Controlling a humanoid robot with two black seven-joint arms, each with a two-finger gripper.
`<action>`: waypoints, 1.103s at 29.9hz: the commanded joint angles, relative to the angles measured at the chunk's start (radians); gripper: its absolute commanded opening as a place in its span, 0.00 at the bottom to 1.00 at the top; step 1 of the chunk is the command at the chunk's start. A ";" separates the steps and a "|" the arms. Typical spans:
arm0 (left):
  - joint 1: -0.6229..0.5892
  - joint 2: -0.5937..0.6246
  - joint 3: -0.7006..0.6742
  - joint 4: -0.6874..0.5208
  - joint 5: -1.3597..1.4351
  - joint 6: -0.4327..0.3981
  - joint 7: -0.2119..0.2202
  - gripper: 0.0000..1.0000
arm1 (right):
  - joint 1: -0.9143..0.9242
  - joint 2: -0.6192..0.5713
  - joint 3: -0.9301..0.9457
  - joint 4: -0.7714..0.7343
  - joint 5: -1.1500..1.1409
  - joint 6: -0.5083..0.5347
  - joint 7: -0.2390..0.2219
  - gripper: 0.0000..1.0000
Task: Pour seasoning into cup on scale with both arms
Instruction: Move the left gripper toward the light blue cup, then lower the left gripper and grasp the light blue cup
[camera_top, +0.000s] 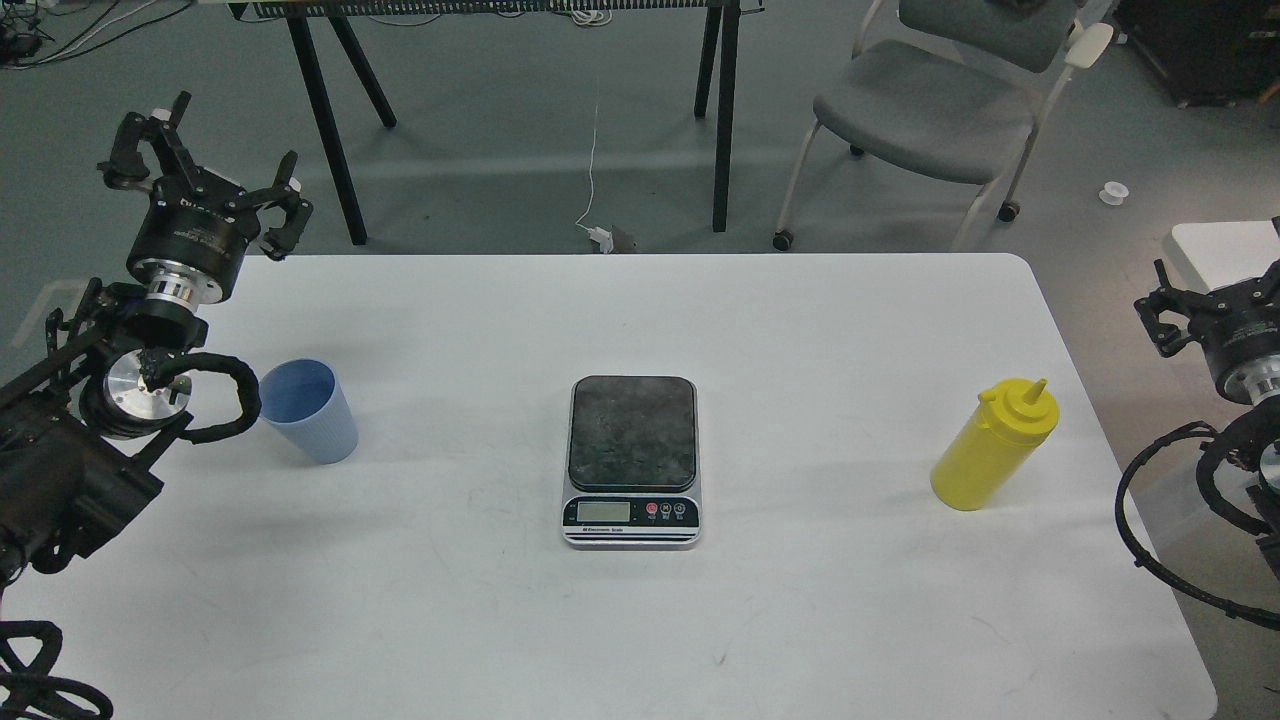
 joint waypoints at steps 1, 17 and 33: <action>0.001 0.019 -0.001 0.000 0.008 0.000 -0.001 0.99 | 0.001 0.002 0.003 0.002 0.000 0.000 0.000 1.00; 0.035 0.318 0.136 -0.210 0.355 0.000 0.062 0.99 | -0.012 -0.003 0.004 0.016 0.000 0.000 0.000 1.00; -0.016 0.420 0.146 -0.303 1.272 0.065 -0.013 0.97 | -0.020 0.000 0.004 0.039 0.000 0.000 0.000 1.00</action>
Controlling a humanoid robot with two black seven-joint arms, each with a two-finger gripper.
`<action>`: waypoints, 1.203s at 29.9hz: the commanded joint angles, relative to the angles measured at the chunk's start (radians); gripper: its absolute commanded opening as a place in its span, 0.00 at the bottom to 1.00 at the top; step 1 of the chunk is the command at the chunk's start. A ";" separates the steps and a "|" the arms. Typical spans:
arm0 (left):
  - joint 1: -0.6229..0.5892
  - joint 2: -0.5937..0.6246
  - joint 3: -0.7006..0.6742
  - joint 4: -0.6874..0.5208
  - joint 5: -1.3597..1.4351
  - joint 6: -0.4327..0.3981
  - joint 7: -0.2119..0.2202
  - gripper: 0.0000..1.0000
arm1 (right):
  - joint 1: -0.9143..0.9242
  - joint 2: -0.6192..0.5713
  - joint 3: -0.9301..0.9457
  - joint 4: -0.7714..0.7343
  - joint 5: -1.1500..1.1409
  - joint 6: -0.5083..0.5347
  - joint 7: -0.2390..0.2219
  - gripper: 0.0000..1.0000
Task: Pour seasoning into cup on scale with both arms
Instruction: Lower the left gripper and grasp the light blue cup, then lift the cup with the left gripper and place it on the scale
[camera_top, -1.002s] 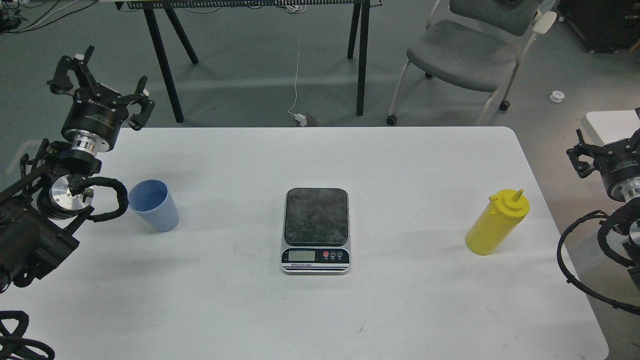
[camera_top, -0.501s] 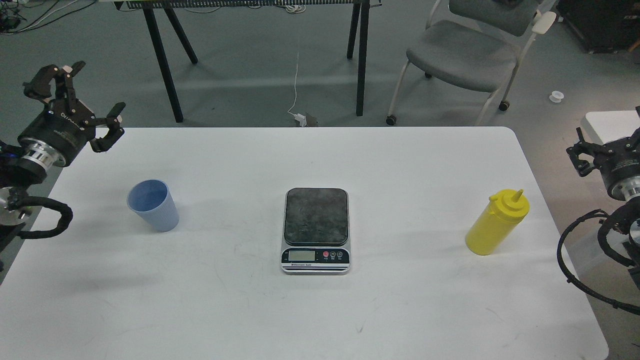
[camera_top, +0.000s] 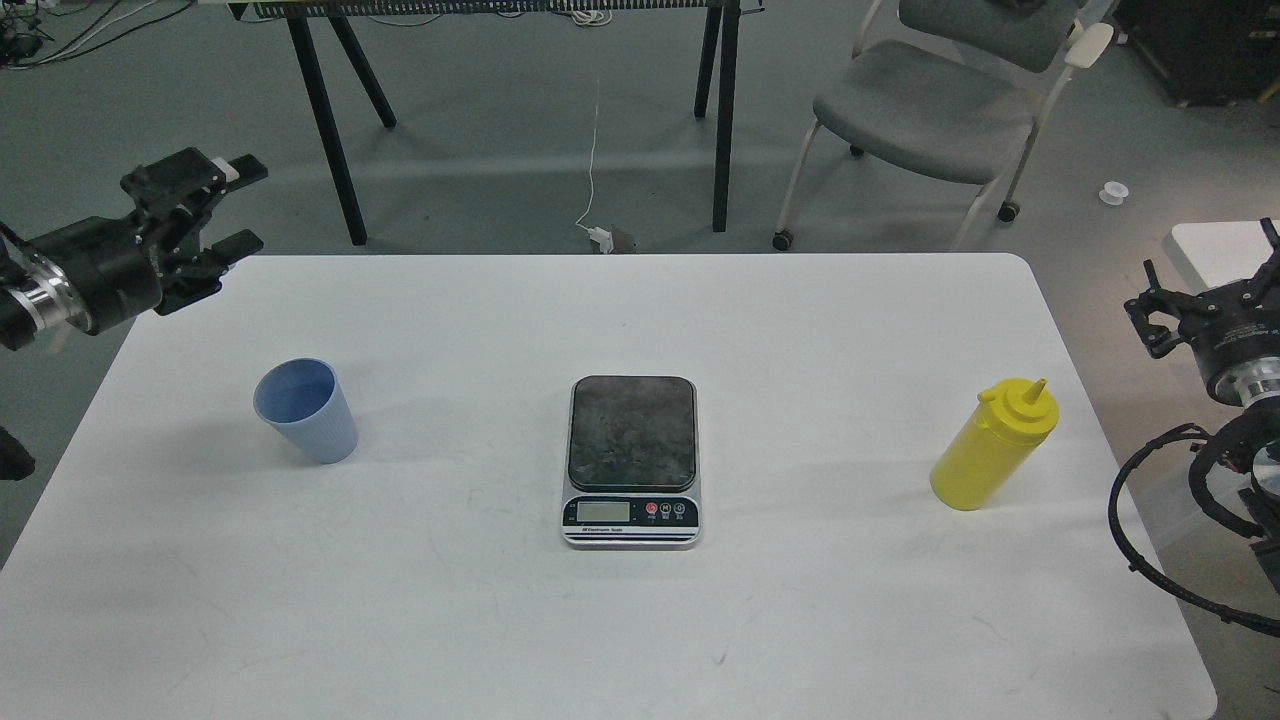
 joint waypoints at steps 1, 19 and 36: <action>-0.001 -0.005 0.007 -0.001 0.197 0.086 -0.007 0.96 | 0.000 0.000 -0.004 0.001 0.000 0.000 0.000 1.00; 0.021 -0.035 0.395 0.043 0.794 0.559 -0.007 0.75 | -0.017 0.006 -0.004 0.006 0.000 0.000 0.000 1.00; 0.014 -0.134 0.407 0.192 0.783 0.553 -0.031 0.07 | -0.042 0.004 0.000 0.006 0.000 0.000 0.000 1.00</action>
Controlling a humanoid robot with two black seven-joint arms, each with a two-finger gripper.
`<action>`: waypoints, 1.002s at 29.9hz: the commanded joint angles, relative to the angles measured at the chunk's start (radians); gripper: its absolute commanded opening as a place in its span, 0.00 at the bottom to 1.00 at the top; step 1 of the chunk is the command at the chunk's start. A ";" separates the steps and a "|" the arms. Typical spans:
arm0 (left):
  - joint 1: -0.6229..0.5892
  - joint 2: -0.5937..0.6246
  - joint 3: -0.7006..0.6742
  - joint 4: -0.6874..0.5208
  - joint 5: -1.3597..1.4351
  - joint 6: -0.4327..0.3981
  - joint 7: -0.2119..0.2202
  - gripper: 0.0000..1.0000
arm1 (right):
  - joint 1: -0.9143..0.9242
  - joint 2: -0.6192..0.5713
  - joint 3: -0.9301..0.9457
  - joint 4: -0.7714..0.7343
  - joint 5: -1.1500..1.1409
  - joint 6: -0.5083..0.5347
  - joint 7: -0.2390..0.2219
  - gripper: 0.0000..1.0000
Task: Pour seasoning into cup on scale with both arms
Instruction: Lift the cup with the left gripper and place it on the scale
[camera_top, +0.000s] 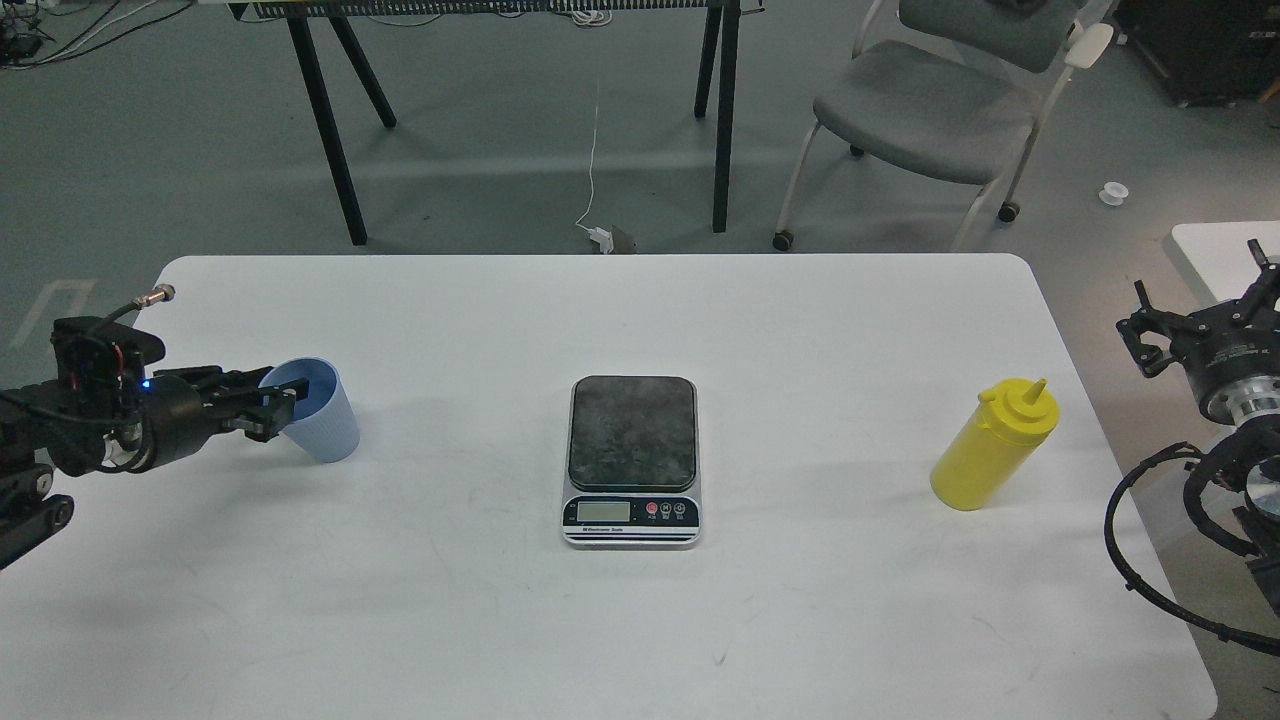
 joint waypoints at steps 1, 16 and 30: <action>-0.004 -0.010 0.000 0.023 0.000 -0.003 -0.005 0.07 | -0.003 -0.002 0.001 0.000 0.000 0.000 0.000 1.00; -0.263 -0.003 -0.004 -0.166 0.003 -0.236 -0.005 0.04 | -0.017 -0.032 0.017 -0.002 0.000 0.000 0.003 1.00; -0.476 -0.407 0.086 -0.241 0.092 -0.422 0.008 0.04 | -0.054 -0.083 0.029 -0.005 0.002 0.000 0.003 1.00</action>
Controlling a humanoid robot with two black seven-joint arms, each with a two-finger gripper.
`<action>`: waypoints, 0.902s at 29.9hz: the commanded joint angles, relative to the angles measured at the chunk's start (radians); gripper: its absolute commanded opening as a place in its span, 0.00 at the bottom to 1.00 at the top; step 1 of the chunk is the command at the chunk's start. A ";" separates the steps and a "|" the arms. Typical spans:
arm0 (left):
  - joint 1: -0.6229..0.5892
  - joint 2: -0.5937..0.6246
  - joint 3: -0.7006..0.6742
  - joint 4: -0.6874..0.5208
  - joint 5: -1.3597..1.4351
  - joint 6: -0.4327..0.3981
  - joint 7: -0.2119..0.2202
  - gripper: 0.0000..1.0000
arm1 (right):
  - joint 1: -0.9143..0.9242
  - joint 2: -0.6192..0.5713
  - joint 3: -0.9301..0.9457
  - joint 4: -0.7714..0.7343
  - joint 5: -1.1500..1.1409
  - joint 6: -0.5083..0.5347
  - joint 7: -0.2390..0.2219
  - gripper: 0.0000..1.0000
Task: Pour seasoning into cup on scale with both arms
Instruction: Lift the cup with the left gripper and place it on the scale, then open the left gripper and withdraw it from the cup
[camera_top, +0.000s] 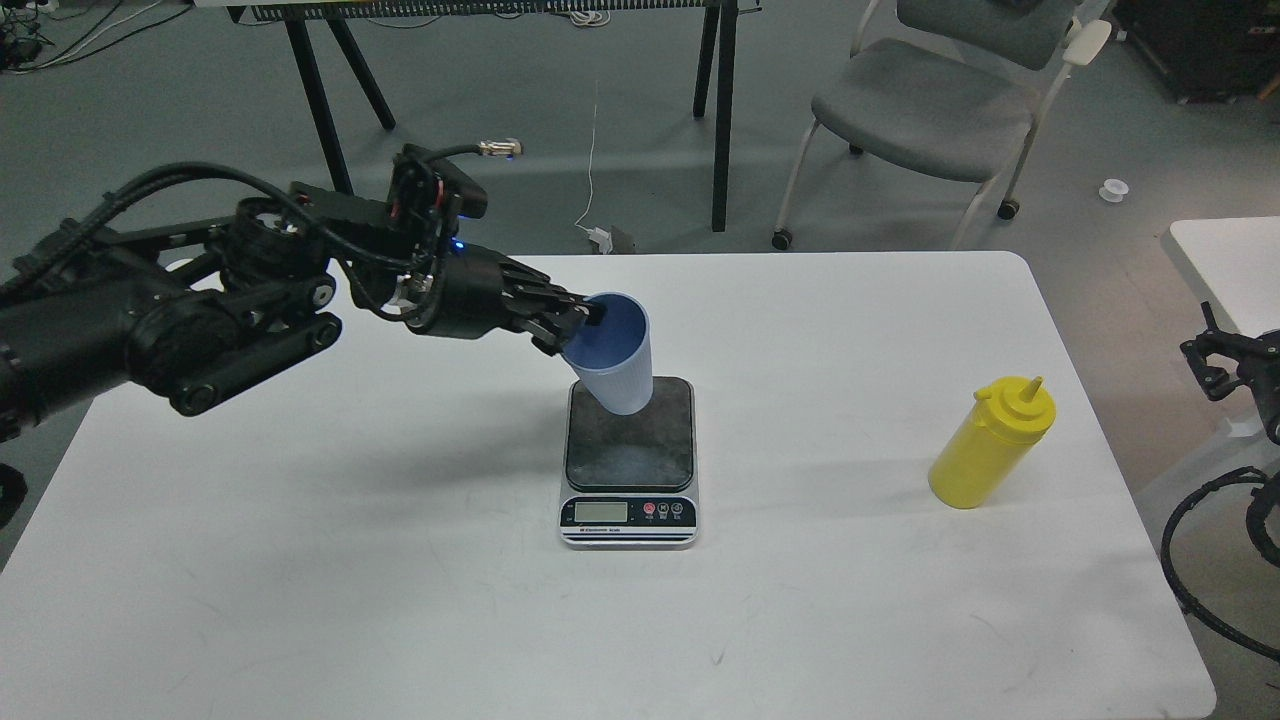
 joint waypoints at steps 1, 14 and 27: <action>-0.019 -0.118 0.055 0.064 0.005 -0.011 0.012 0.04 | -0.003 -0.007 0.000 0.000 0.001 0.000 0.000 1.00; 0.011 -0.184 0.091 0.224 0.005 -0.011 0.006 0.08 | -0.006 -0.011 0.002 0.000 0.001 0.000 0.009 1.00; 0.019 -0.184 0.089 0.225 -0.003 -0.013 0.009 0.19 | -0.006 -0.011 0.003 0.002 0.001 0.000 0.009 1.00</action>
